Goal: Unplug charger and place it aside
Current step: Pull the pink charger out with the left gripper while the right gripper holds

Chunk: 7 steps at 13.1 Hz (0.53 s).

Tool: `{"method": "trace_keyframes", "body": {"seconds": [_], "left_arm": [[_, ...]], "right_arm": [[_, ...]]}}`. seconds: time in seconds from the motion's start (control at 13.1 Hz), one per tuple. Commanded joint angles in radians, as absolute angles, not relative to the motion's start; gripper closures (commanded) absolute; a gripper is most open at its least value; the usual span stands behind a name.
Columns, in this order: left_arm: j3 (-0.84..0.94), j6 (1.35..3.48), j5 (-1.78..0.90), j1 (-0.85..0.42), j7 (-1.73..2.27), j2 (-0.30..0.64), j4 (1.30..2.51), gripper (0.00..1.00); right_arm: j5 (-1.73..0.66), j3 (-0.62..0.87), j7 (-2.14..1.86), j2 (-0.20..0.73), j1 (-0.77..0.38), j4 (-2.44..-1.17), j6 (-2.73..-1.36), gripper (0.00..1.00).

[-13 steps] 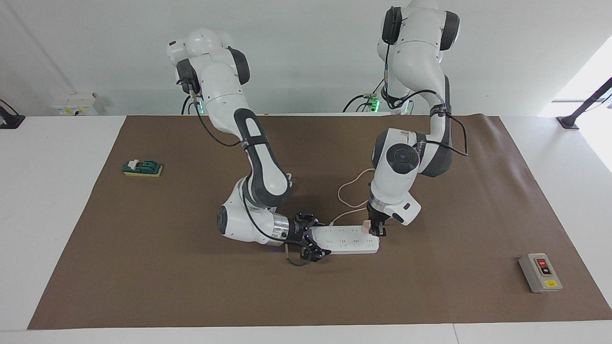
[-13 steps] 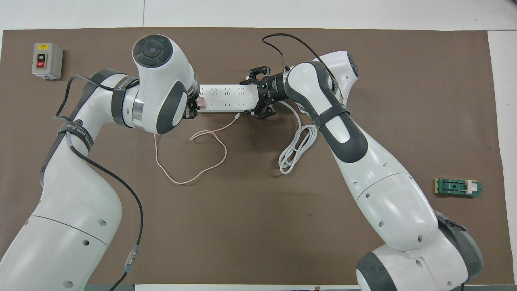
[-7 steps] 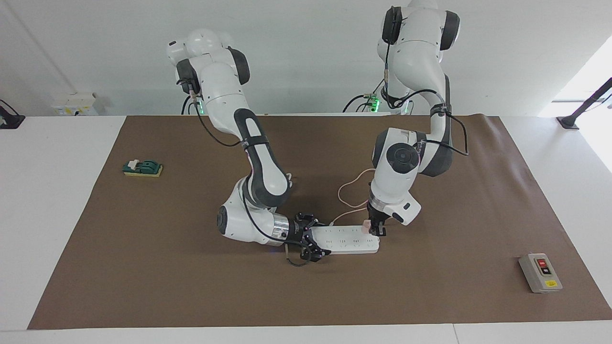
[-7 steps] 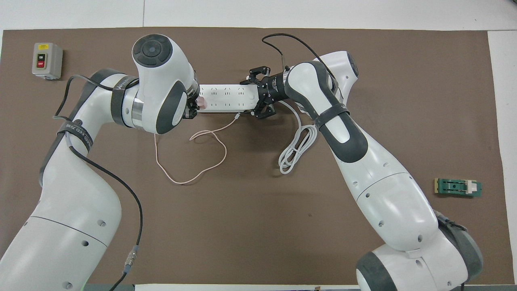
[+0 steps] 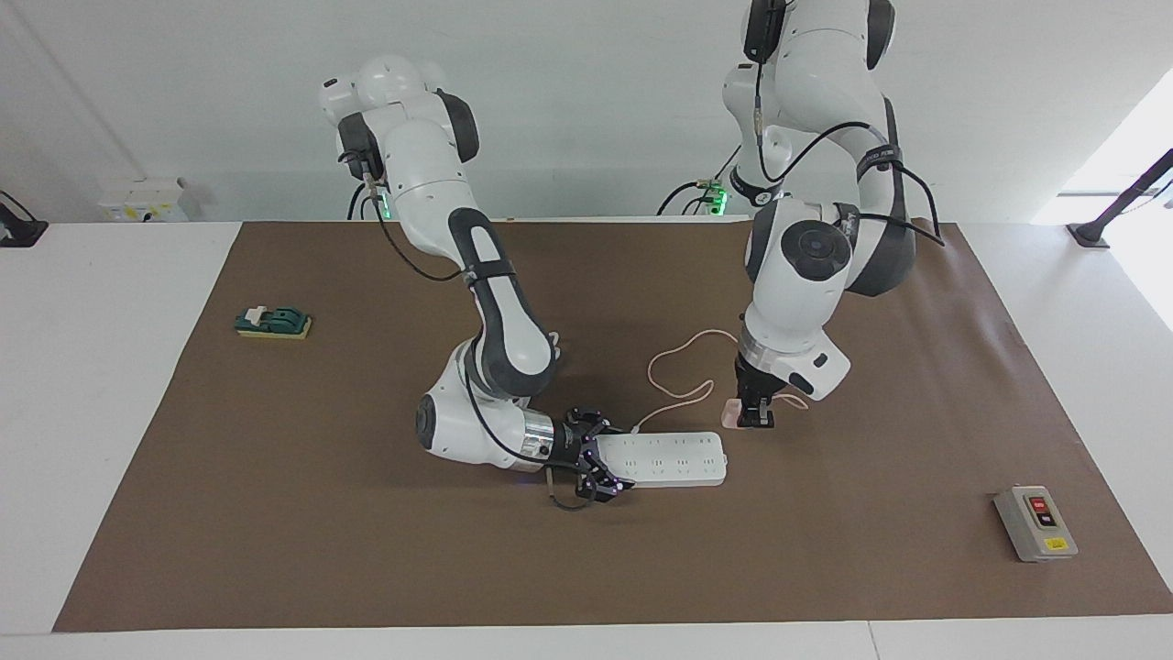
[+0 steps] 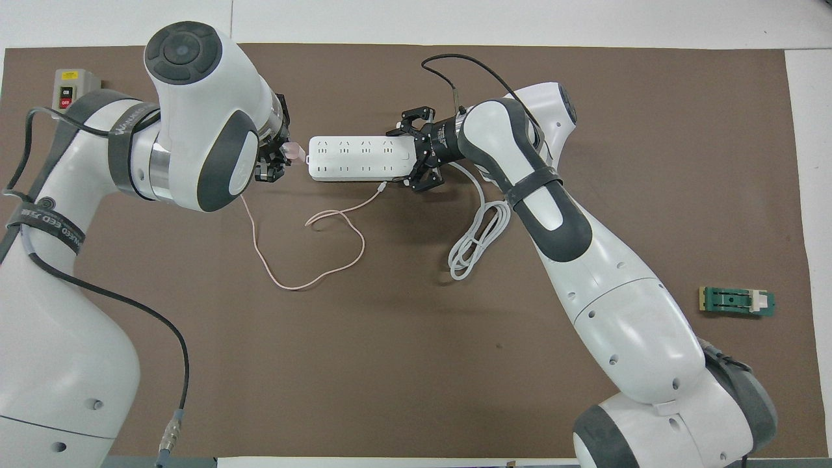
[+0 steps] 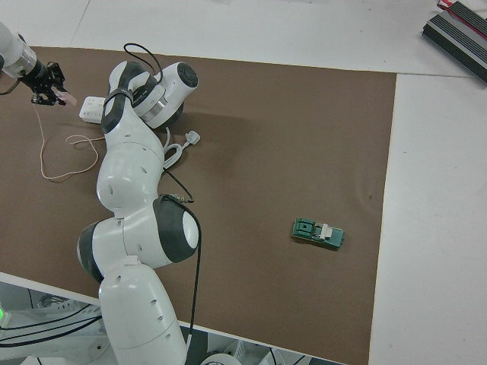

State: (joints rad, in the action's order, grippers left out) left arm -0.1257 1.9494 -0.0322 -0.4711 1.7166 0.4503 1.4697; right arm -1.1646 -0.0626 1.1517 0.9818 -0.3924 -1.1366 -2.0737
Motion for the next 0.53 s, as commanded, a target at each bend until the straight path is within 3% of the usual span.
{"method": "trace_keyframes", "body": {"seconds": [0.0,0.15,0.46], "left_arm": [[-0.121,1.846,-0.025,-0.437,1.471,0.387,1.497,1.0],[-0.123,1.749,-0.026,-0.404,1.155,0.307,1.548,1.0],[-0.123,1.755,-0.025,-0.267,0.523,0.097,1.811,1.0]], "right_arm": [[-1.157,-0.066,1.117,0.98,-0.397,-1.158,-2.082,0.0],[-1.144,-0.071,1.15,0.963,-0.396,-1.158,-2.077,0.0],[-1.06,-0.072,1.262,0.881,-0.385,-1.19,-2.063,0.0]]}}
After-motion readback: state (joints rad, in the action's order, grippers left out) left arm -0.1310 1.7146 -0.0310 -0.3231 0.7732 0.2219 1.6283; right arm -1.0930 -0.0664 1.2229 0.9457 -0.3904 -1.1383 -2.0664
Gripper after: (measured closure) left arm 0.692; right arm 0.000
